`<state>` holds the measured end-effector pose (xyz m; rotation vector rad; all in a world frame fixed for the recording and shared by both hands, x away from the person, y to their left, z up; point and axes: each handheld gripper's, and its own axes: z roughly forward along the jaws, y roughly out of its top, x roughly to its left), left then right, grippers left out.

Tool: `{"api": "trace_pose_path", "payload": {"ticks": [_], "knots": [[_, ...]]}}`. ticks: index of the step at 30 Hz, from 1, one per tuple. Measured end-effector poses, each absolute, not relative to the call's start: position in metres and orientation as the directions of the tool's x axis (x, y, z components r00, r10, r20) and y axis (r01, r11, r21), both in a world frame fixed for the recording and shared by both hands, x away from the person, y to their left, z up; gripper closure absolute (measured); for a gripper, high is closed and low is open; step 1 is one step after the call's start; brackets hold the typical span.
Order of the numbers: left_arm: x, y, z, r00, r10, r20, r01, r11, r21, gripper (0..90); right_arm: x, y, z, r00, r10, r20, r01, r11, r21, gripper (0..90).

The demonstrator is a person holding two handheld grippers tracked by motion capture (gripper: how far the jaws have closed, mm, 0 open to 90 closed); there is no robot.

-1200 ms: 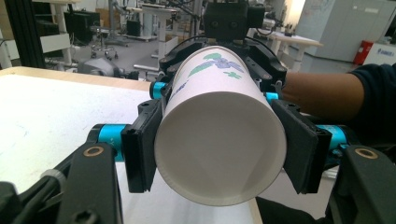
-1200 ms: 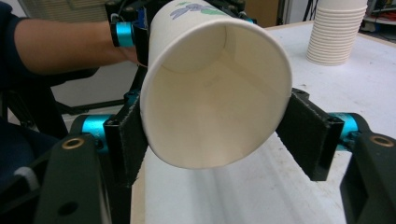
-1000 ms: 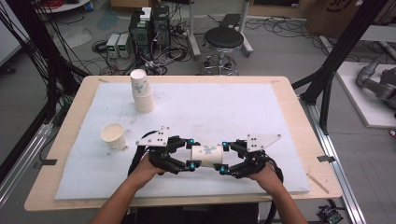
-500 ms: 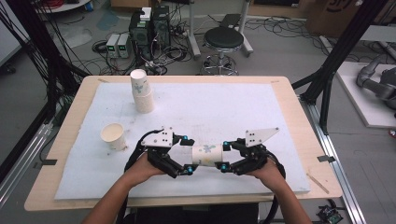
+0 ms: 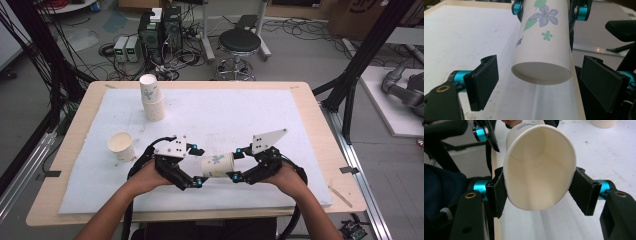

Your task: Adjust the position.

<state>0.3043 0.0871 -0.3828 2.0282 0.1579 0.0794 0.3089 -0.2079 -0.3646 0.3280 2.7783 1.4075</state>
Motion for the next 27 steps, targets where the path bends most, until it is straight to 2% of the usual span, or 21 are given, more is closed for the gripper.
{"api": "trace_pose_path", "payload": {"ticks": [12,27], "knots": [[0.305,0.076,-0.380,0.991,0.131,0.023,0.051,-0.531,0.846,15.4,0.310,-0.192,-0.359,-0.983,0.185,0.023,0.146,0.691,0.708,35.7],[0.309,0.065,-0.387,0.992,0.123,0.016,0.063,-0.610,0.790,17.8,0.313,-0.178,-0.356,-0.986,0.167,-0.021,0.119,0.779,0.615,35.6]]}}
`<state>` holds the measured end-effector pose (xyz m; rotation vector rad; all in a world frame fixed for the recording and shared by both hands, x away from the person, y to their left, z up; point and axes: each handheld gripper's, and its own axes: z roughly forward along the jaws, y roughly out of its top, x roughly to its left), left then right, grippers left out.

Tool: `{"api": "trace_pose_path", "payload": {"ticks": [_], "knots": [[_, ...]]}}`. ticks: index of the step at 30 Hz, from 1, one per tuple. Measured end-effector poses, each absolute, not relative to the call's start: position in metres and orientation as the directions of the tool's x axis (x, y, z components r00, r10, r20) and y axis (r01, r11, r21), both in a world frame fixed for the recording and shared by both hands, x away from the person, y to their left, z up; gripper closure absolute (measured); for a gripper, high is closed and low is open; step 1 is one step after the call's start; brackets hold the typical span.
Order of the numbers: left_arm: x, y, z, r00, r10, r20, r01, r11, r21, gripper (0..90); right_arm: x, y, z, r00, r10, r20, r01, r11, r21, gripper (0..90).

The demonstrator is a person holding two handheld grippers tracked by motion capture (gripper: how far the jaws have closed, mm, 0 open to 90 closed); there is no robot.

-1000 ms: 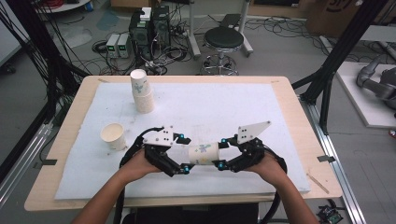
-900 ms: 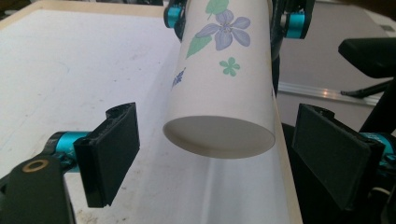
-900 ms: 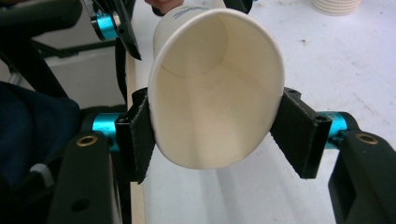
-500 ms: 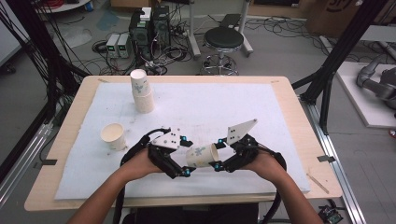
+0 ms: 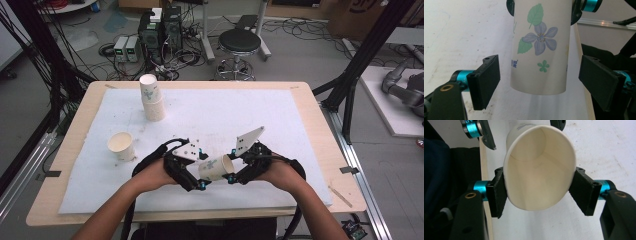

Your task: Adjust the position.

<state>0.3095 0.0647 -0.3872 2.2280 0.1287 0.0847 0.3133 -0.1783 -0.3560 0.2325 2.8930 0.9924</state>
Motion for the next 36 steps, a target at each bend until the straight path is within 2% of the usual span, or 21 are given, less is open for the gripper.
{"api": "trace_pose_path", "payload": {"ticks": [10,19,30,36], "knots": [[0.311,0.056,-0.388,0.994,0.102,0.032,0.044,-0.663,0.748,19.4,0.314,-0.165,-0.354,-0.990,0.130,-0.058,0.080,0.843,0.532,35.6],[0.311,0.053,-0.390,0.995,0.100,0.023,0.051,-0.678,0.733,22.2,0.313,-0.157,-0.354,-0.992,0.105,-0.073,0.054,0.862,0.503,35.6],[0.310,0.042,-0.394,0.997,0.073,0.013,0.042,-0.698,0.715,29.4,0.311,-0.153,-0.357,-0.993,0.096,-0.074,0.050,0.880,0.473,35.6],[0.310,0.038,-0.395,0.998,0.068,0.019,0.035,-0.708,0.705,36.2,0.310,-0.152,-0.356,-0.994,0.089,-0.064,0.050,0.884,0.465,35.6]]}}
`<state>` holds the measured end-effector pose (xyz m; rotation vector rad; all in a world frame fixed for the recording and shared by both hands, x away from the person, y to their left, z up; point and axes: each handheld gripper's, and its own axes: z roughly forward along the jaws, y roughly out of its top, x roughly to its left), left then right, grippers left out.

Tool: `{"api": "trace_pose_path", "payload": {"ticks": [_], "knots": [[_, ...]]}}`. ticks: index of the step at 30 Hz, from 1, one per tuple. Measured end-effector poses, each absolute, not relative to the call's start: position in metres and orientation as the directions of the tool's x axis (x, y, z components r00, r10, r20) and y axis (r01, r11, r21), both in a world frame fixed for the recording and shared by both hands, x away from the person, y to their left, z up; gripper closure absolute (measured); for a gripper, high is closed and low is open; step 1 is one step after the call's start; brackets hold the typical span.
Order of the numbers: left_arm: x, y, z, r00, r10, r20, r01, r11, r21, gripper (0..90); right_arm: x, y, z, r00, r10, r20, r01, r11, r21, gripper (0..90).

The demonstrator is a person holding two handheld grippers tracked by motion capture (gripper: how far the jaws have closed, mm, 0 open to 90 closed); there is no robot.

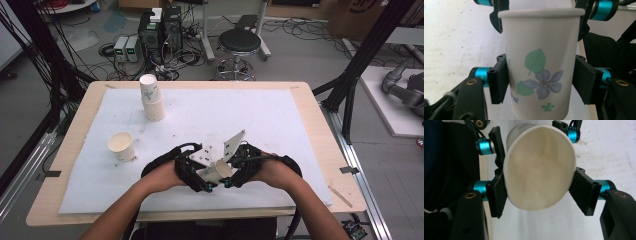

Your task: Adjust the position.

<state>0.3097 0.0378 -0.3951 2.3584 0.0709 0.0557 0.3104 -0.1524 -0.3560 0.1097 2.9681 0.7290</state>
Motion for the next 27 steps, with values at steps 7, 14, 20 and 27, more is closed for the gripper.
{"api": "trace_pose_path", "payload": {"ticks": [7,14,20,27], "knots": [[0.309,0.037,-0.396,0.997,0.070,0.014,0.040,-0.710,0.703,37.9,0.309,-0.151,-0.356,-0.994,0.080,-0.074,0.037,0.887,0.461,35.6],[0.310,0.039,-0.398,0.995,0.095,-0.007,0.069,-0.668,0.741,36.2,0.312,-0.154,-0.354,-0.994,0.099,-0.052,0.060,0.861,0.504,25.9],[0.310,0.047,-0.406,0.988,0.148,-0.034,0.116,-0.590,0.799,33.7,0.314,-0.175,-0.347,-0.981,0.193,0.014,0.153,0.731,0.665,20.3],[0.311,0.062,-0.416,0.970,0.228,-0.083,0.182,-0.459,0.870,32.5,0.308,-0.212,-0.357,-0.945,0.323,0.045,0.227,0.553,0.802,20.4]]}}
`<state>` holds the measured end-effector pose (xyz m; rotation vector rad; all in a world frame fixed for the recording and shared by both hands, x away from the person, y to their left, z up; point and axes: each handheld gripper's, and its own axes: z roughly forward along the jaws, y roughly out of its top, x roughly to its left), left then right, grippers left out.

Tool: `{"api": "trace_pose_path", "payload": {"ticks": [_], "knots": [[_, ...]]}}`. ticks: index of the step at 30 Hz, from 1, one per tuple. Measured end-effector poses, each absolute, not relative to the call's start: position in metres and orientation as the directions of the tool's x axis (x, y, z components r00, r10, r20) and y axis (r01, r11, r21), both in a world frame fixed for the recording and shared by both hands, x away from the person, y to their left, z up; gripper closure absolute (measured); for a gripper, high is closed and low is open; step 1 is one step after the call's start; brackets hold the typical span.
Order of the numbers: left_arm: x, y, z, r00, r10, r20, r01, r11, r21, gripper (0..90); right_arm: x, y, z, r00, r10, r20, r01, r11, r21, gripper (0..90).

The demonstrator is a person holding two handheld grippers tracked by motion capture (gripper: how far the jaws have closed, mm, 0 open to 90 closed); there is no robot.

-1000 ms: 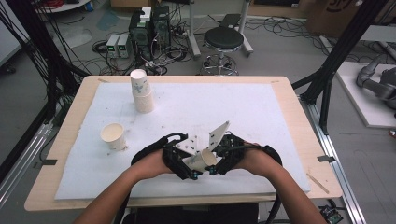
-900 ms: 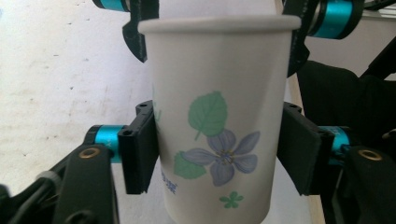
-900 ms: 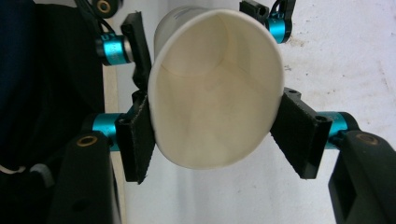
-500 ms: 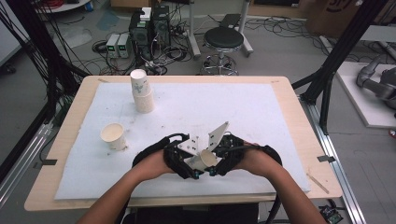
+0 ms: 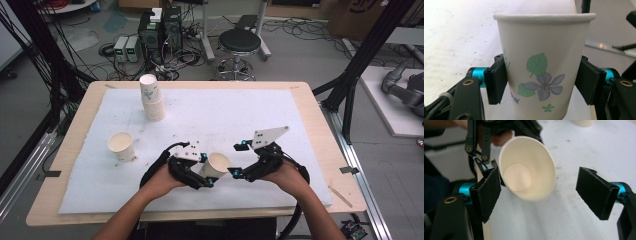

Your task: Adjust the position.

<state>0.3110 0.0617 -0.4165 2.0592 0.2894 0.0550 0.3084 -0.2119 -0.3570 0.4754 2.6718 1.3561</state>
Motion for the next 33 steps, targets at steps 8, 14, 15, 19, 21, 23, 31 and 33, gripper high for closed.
{"api": "trace_pose_path", "payload": {"ticks": [8,14,15,19,21,23,31,33], "knots": [[0.311,0.076,-0.422,0.948,0.307,-0.089,0.194,-0.332,0.923,32.5,0.299,-0.249,-0.374,-0.889,0.456,0.035,0.261,0.441,0.859,20.6],[0.313,0.084,-0.423,0.928,0.365,-0.071,0.168,-0.241,0.956,32.5,0.293,-0.271,-0.385,-0.845,0.533,0.031,0.289,0.408,0.866,20.6],[0.314,0.086,-0.423,0.924,0.376,-0.072,0.166,-0.224,0.960,32.5,0.292,-0.274,-0.386,-0.837,0.546,0.027,0.292,0.405,0.867,20.6],[0.315,0.090,-0.421,0.910,0.410,-0.066,0.146,-0.168,0.975,32.6,0.291,-0.284,-0.392,-0.814,0.580,0.038,0.306,0.373,0.876,20.7],[0.316,0.091,-0.420,0.902,0.427,-0.061,0.137,-0.150,0.979,32.8,0.291,-0.286,-0.395,-0.807,0.589,0.040,0.310,0.365,0.878,20.7],[0.316,0.093,-0.419,0.897,0.438,-0.059,0.130,-0.135,0.982,32.8,0.291,-0.287,-0.395,-0.802,0.597,0.029,0.309,0.372,0.875,20.7],[0.320,0.100,-0.416,0.853,0.521,-0.033,0.090,-0.084,0.992,32.6,0.292,-0.288,-0.395,-0.785,0.619,0.010,0.299,0.365,0.882,20.6],[0.322,0.102,-0.415,0.842,0.539,-0.034,0.080,-0.062,0.995,32.4,0.292,-0.288,-0.395,-0.785,0.619,0.008,0.295,0.363,0.884,20.7]]}}
